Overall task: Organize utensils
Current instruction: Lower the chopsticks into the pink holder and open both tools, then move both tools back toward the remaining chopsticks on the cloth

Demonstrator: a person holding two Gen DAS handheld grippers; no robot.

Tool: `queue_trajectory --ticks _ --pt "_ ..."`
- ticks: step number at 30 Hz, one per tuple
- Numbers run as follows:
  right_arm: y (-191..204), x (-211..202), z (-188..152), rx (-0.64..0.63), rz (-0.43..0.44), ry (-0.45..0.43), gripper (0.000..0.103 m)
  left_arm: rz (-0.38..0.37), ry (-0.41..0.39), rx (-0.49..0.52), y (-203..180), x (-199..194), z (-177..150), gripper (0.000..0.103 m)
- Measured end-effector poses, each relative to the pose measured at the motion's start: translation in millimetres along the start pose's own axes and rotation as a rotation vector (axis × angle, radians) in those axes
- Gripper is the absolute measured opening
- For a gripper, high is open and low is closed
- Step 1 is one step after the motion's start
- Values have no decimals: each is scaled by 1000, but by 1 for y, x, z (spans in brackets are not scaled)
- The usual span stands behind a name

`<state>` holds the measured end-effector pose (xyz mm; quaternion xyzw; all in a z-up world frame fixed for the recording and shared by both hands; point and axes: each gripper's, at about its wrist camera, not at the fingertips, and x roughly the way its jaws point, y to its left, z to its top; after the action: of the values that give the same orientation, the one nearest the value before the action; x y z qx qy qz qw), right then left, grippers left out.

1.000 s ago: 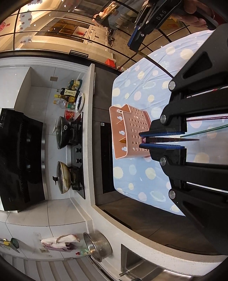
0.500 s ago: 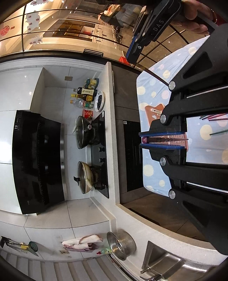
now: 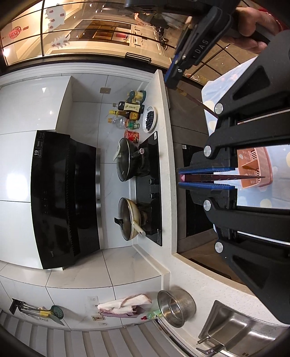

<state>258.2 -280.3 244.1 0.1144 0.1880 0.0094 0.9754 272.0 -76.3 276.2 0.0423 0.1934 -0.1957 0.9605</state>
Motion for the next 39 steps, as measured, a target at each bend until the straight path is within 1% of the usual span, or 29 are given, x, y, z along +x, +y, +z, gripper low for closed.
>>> queue_trajectory --ticks 3,6,12,23,26,27,29,30,31,32,39 --pt "0 14 -2 -7 -6 20 7 8 1 0 2 12 5 7" --pt "-1 28 -8 -11 -13 50 7 4 22 -2 3 25 3 7" --pt "-5 49 -24 -22 -32 103 7 -3 75 -6 4 48 -11 7" --pt "-13 60 -41 -35 -57 140 7 2 141 -15 3 71 -32 7" --pt "-15 59 -42 -39 -67 135 8 12 148 -18 4 71 -35 9" --pt "-15 57 -42 -39 -70 126 10 19 149 -21 4 72 -36 9" --pt "-15 56 -43 -40 -75 123 19 33 155 -25 5 73 -38 17" --pt "-14 56 -43 -41 -76 121 21 42 156 -30 6 73 -39 29" --pt "-14 55 -44 -46 -77 119 23 55 152 -32 7 73 -40 39" --pt "-14 53 -44 -50 -79 117 24 68 149 -35 8 72 -41 42" --pt "-11 43 -48 -71 -85 107 24 78 147 -44 15 66 -44 43"
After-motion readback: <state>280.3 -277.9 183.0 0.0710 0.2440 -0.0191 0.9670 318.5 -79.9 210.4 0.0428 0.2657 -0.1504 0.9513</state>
